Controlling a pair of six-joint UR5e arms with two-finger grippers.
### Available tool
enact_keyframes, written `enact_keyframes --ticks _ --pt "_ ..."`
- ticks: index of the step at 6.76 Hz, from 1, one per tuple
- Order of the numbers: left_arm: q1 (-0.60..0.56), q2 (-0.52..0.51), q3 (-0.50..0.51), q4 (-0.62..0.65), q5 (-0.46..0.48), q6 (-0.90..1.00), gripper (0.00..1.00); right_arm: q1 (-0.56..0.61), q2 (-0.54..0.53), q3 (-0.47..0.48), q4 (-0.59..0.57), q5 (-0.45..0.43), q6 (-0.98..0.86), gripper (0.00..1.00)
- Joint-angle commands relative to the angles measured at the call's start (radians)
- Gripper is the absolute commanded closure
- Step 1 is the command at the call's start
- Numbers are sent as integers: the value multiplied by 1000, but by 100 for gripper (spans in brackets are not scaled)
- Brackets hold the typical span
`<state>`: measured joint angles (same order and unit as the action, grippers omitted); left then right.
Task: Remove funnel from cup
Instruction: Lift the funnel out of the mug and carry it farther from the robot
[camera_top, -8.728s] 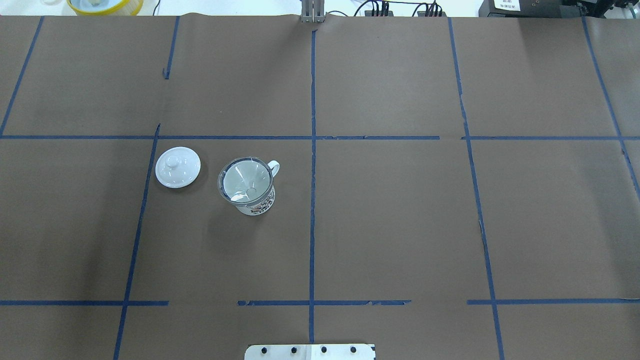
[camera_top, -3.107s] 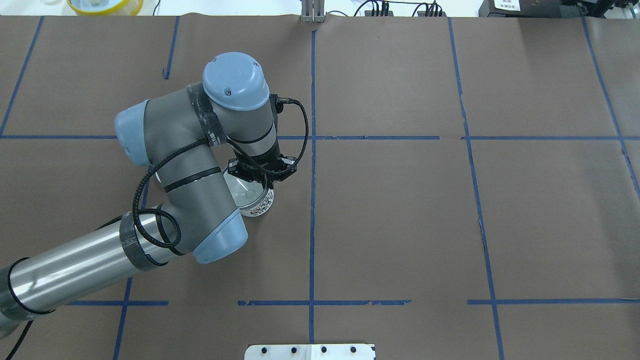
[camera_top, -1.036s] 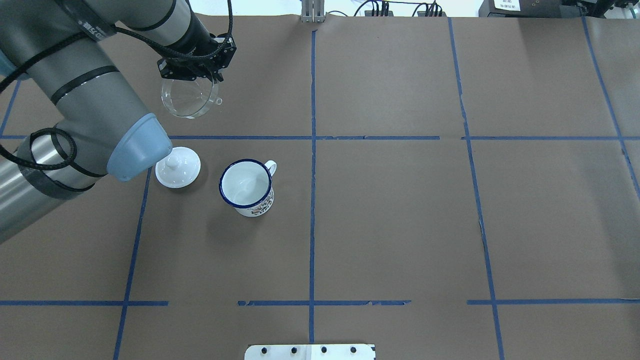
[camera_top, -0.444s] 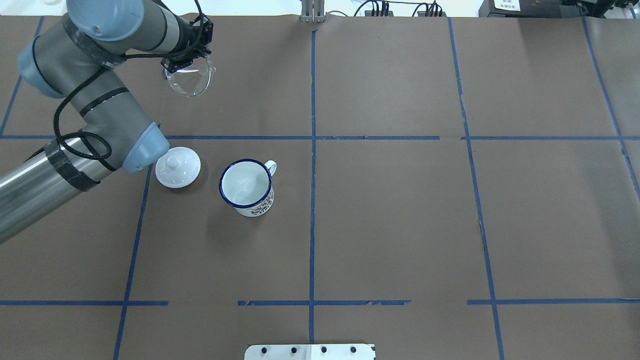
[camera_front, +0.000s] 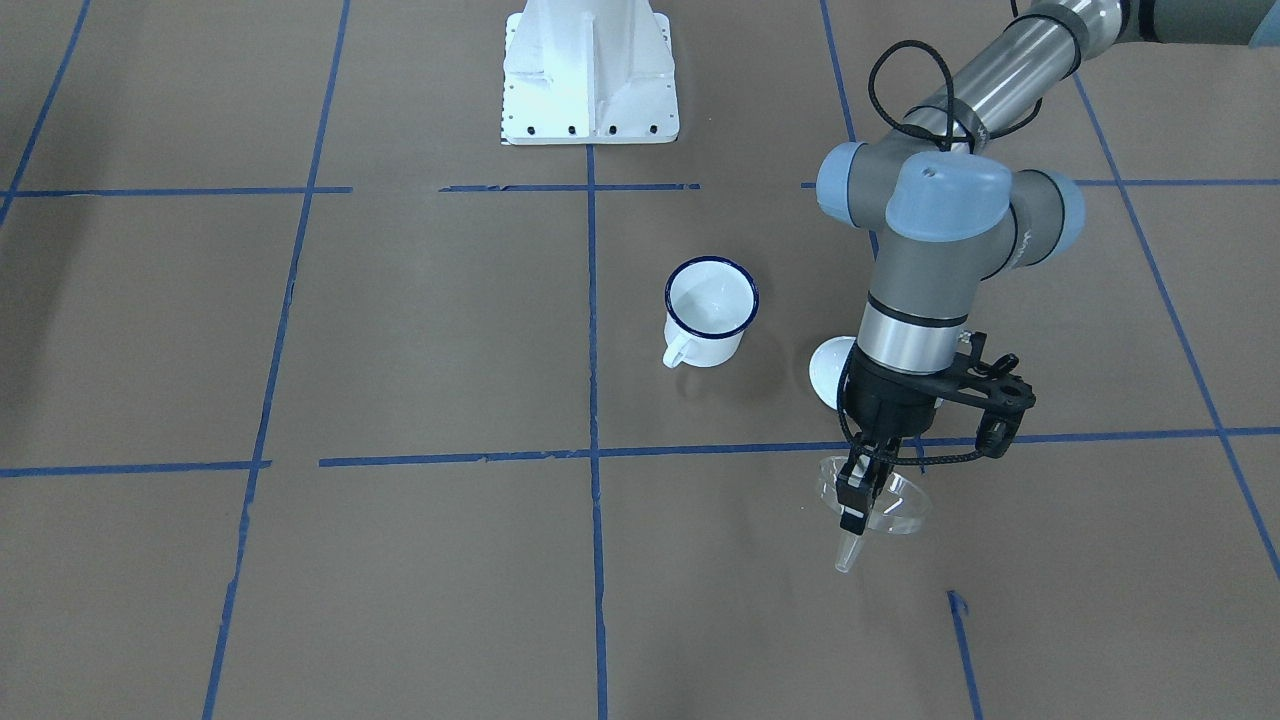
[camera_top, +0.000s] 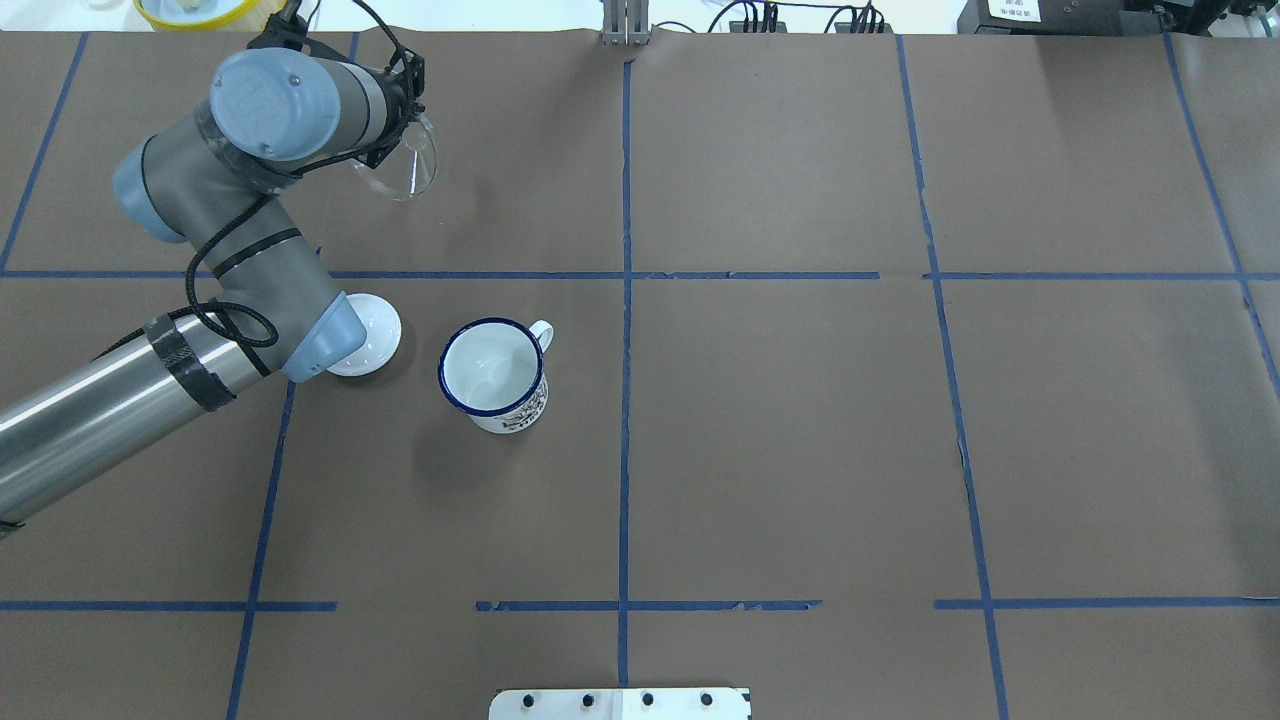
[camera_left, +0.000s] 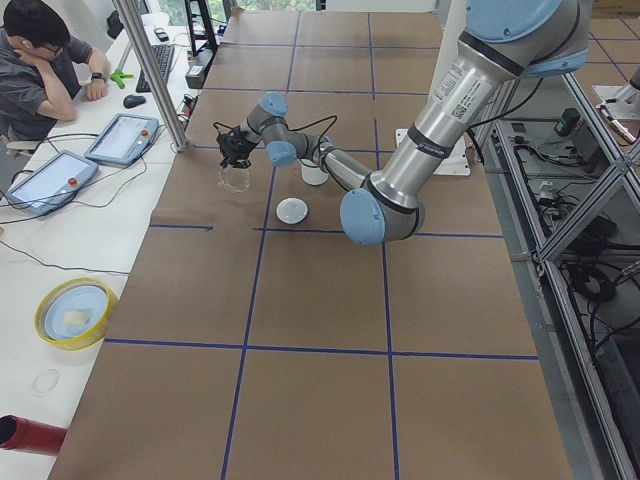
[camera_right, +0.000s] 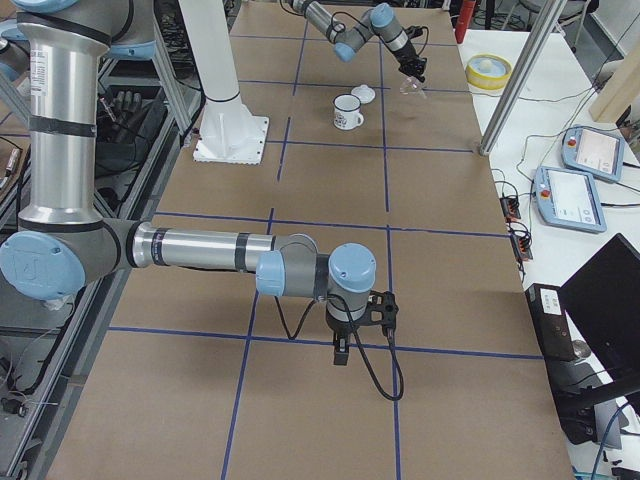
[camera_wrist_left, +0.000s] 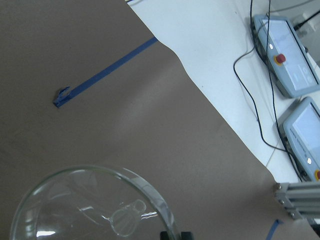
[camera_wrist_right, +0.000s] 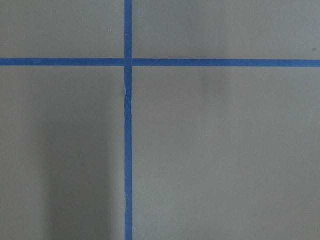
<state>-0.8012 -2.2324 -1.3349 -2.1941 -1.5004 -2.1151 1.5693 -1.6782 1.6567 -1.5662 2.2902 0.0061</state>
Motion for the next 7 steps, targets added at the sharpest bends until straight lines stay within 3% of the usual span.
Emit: enact_keyframes --ticks 1,6,7 --pt "39 -3 72 -100 130 -115 100 0 0 0 0 0 0 0" --pt "65 -3 122 -136 163 -123 100 0 0 0 0 0 0 0" --pt "65 -3 120 -138 163 -123 82 0 0 0 0 0 0 0"
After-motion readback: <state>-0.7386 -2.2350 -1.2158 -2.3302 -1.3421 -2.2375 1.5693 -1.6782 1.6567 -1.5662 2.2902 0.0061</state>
